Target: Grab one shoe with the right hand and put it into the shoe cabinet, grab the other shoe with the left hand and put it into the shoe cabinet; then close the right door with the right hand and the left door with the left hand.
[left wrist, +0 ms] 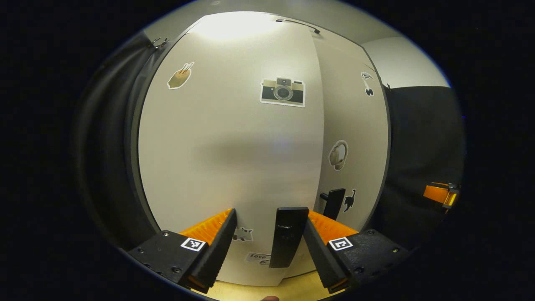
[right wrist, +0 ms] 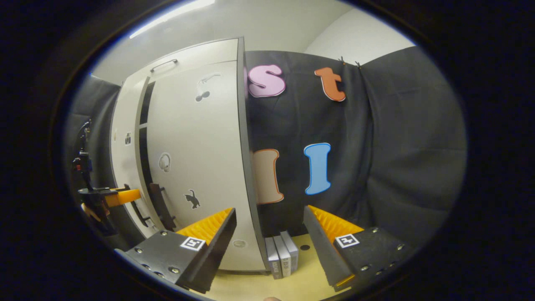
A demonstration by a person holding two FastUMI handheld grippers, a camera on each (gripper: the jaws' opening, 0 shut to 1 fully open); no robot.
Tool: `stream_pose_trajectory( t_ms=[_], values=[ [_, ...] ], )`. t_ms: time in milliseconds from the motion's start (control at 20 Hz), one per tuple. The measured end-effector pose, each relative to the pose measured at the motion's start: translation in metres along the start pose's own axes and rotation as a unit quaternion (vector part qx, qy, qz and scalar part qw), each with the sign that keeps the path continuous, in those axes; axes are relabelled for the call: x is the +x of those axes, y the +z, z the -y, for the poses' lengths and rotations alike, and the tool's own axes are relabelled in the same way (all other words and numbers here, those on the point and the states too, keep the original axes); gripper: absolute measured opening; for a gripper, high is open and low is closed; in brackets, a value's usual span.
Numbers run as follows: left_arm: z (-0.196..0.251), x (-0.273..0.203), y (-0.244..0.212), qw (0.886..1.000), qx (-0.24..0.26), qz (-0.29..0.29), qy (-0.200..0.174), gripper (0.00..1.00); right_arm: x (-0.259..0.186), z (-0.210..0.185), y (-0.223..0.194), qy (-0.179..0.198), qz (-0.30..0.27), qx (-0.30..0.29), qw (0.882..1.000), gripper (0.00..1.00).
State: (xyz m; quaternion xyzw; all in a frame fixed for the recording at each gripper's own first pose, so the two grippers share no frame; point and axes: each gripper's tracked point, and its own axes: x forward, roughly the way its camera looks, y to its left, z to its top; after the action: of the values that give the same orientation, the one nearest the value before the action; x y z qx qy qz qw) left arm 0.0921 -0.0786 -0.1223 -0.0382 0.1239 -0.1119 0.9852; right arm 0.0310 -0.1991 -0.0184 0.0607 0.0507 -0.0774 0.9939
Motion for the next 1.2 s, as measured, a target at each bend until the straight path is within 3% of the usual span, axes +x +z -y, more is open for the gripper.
stream_pose_trajectory(
  t_ms=[350,400,450,1200],
  values=[
    [0.002,0.004,-0.001,1.000,0.005,0.002,0.002,0.92,0.004,0.001,-0.005,-0.005,-0.006,0.001,1.000,0.97],
    [0.002,0.004,-0.001,1.000,0.006,0.003,0.002,0.92,0.005,0.001,-0.005,-0.005,-0.005,0.001,1.000,0.93],
    [0.003,0.004,-0.001,1.000,0.006,0.003,0.002,0.93,0.004,0.001,-0.005,-0.006,-0.005,0.001,1.000,0.97],
    [0.005,0.008,-0.004,1.000,0.007,-0.004,-0.006,0.93,-0.006,-0.010,-0.007,0.002,-0.005,0.000,1.000,0.97]
  ],
)
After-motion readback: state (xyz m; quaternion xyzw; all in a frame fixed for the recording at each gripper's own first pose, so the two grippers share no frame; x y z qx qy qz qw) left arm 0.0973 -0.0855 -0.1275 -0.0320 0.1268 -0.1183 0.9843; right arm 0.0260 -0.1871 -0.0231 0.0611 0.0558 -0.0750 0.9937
